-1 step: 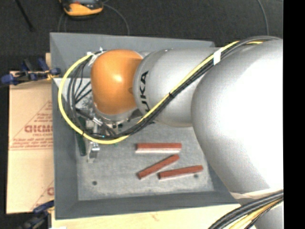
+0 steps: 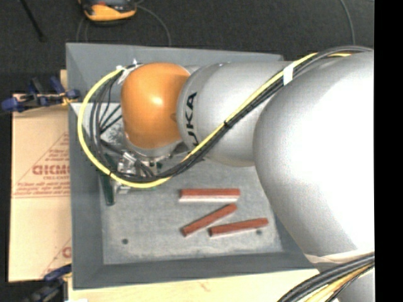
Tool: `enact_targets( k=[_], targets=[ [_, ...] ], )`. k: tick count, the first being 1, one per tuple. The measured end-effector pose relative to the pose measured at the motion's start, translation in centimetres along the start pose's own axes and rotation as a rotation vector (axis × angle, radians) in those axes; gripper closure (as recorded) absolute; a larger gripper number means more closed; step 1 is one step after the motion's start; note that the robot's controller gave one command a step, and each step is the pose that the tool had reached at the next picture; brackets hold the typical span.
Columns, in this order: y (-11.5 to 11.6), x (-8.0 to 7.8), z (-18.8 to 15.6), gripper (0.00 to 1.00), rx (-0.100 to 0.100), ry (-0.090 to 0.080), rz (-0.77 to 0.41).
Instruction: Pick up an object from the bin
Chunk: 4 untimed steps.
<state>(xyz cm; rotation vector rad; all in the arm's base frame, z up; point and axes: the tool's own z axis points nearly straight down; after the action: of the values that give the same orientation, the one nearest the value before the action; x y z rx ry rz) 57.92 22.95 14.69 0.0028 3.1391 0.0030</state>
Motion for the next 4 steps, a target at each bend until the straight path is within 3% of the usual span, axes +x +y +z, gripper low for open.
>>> enact_targets(
  k=[3,4],
  targets=[
    [-0.1,0.1,0.7,1.00,0.003,0.002,-0.054],
    [-0.7,2.0,1.4,0.00,0.000,0.001,-0.004]
  ],
)
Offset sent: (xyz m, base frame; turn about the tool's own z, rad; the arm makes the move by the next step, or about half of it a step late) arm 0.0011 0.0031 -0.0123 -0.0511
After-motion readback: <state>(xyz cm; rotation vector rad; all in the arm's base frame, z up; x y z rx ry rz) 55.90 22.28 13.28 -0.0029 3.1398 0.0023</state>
